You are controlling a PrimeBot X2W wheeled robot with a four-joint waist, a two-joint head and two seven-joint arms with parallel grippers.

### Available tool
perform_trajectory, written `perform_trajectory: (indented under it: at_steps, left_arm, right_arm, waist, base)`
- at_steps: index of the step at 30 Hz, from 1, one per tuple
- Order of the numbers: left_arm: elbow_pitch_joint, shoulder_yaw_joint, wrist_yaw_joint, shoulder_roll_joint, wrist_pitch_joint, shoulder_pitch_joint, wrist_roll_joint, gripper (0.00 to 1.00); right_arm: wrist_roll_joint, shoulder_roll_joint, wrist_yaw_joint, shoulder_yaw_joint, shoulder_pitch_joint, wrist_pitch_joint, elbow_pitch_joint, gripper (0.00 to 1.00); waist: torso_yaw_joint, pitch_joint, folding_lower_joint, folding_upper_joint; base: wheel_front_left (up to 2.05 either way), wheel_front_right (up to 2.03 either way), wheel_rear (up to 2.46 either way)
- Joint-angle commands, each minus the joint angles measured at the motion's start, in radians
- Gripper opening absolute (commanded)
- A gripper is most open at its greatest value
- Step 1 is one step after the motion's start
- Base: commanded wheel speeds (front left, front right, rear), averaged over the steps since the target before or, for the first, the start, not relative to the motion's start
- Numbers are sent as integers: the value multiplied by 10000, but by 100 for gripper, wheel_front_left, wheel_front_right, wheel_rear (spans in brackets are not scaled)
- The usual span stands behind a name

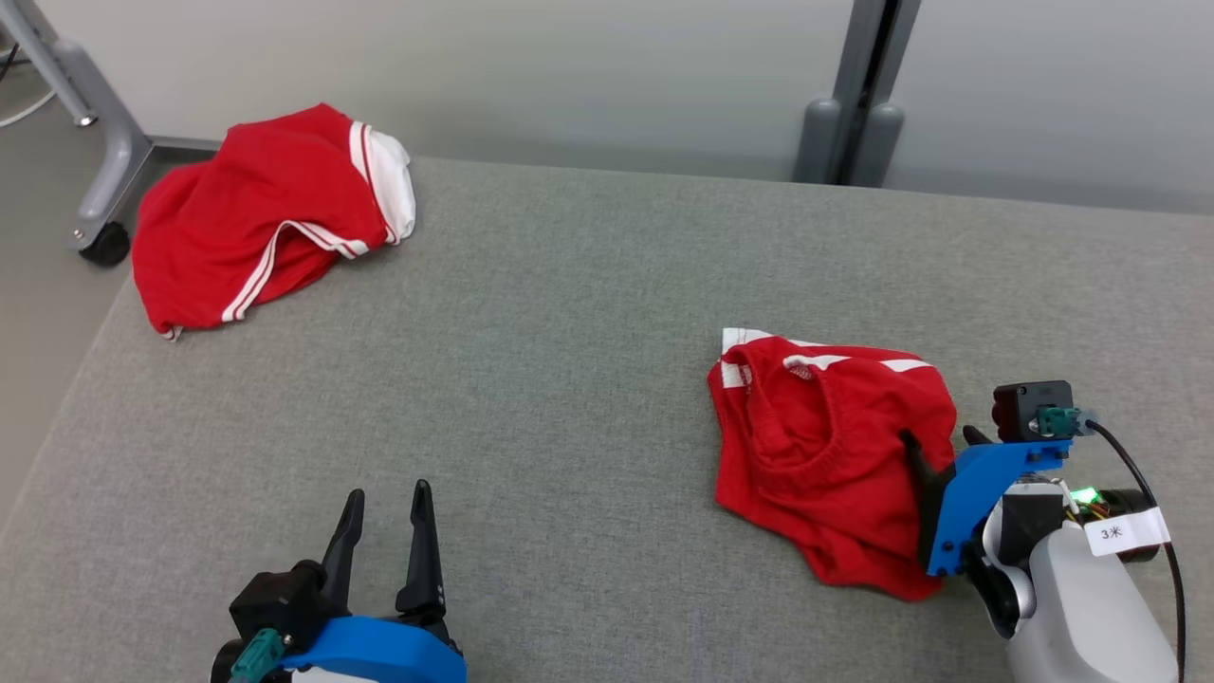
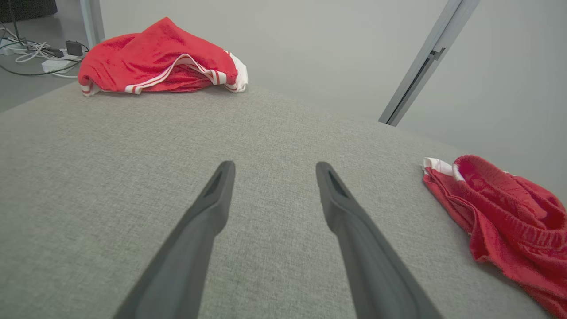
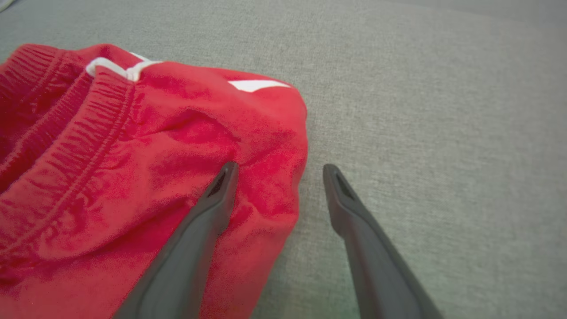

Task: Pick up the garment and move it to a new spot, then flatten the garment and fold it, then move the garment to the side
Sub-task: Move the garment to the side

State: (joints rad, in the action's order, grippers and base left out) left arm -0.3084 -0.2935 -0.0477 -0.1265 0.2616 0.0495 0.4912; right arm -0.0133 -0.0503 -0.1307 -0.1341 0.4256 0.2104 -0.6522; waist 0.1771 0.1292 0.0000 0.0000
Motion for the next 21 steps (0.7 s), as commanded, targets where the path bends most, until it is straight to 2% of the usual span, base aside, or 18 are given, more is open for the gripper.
perform_trajectory:
  at_steps: [1, 3, 4, 5, 6, 8, 9, 10, 15, 21]
  left_arm:
    - [-2, 87, 31, 2, 48, 201, -69, 100]
    - [-5, 147, 85, 49, 48, 214, -96, 100]
    - [-4, 163, 102, 82, 48, 215, -112, 100]
    - [-3, 190, 115, 106, 48, 214, -153, 100]
    - [-7, 230, 113, 122, 48, 223, -178, 100]
    - [3, 304, 138, 146, 46, 257, -225, 100]
    - [7, 331, 173, 160, 48, 301, -269, 100]
    - [19, 343, 198, 174, 48, 333, -309, 100]
    - [158, 398, 287, 189, 46, 495, -521, 100]
    - [395, 343, 308, 106, 42, 821, -748, 100]
  right_arm:
    - [121, -5, -1, -24, 155, 98, -141, 100]
    - [373, -5, -1, 71, 235, 276, -435, 100]
    - [529, -5, -2, 125, 268, 356, -589, 89]
    - [707, 5, -2, 217, 259, 415, -729, 63]
    - [864, 12, -2, 296, 239, 435, -830, 44]
    - [1038, 21, -2, 456, 294, 383, -975, 26]
    - [1102, 17, -1, 516, 348, 347, -1022, 10]
    - [1124, 15, 2, 590, 418, 249, -1019, 0]
    - [1298, -211, 10, 723, 805, -281, -762, 0]
    - [1319, -771, 5, 754, 1018, -605, -168, 0]
  waist:
    - [249, 249, 0, 0]
    - [324, 341, 0, 0]
    - [340, 378, 0, 0]
    - [347, 414, 0, 0]
    - [341, 442, 0, 0]
    - [277, 507, 0, 0]
    - [222, 541, 0, 0]
    - [149, 571, 0, 0]
    - [-492, 802, 0, 0]
    - [-1846, 1228, 0, 0]
  base:
    - [0, 0, 0]
    - [0, 0, 0]
    - [0, 0, 0]
    - [0, 0, 0]
    - [0, 0, 0]
    - [0, 0, 0]
    - [0, 0, 0]
    - [0, 0, 0]
    - [0, 0, 0]
    - [0, 0, 0]
